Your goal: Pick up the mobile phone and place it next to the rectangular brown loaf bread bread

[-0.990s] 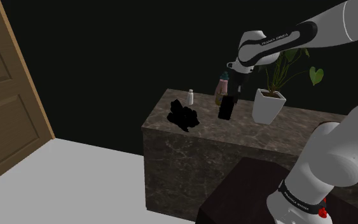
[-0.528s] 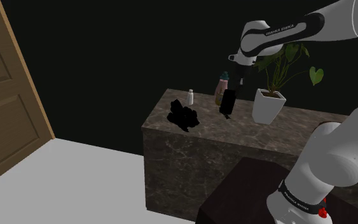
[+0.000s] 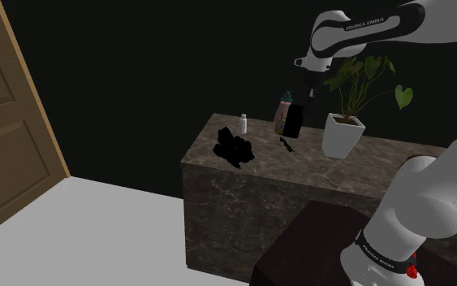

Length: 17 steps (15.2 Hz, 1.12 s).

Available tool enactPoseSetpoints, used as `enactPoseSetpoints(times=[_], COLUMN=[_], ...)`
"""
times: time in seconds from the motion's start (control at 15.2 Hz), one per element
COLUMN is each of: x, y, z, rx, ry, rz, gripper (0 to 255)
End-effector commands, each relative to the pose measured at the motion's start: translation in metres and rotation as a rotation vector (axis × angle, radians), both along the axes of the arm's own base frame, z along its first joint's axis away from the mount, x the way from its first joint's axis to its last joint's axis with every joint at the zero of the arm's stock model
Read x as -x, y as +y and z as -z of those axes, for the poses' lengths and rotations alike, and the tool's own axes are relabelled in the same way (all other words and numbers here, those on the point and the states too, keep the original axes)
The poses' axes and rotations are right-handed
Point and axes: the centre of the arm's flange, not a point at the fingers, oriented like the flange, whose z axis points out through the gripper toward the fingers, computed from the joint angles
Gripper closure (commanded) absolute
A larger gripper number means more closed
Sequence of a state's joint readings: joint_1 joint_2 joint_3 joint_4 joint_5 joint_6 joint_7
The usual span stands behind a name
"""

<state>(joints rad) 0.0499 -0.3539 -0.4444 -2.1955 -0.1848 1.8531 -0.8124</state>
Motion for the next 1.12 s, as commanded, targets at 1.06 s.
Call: enactPoseSetpoints(times=[1.06], x=[0.001], y=[0.001], z=[-0.094], rx=[0.0], ry=[0.0], rz=[0.0], gripper=[255])
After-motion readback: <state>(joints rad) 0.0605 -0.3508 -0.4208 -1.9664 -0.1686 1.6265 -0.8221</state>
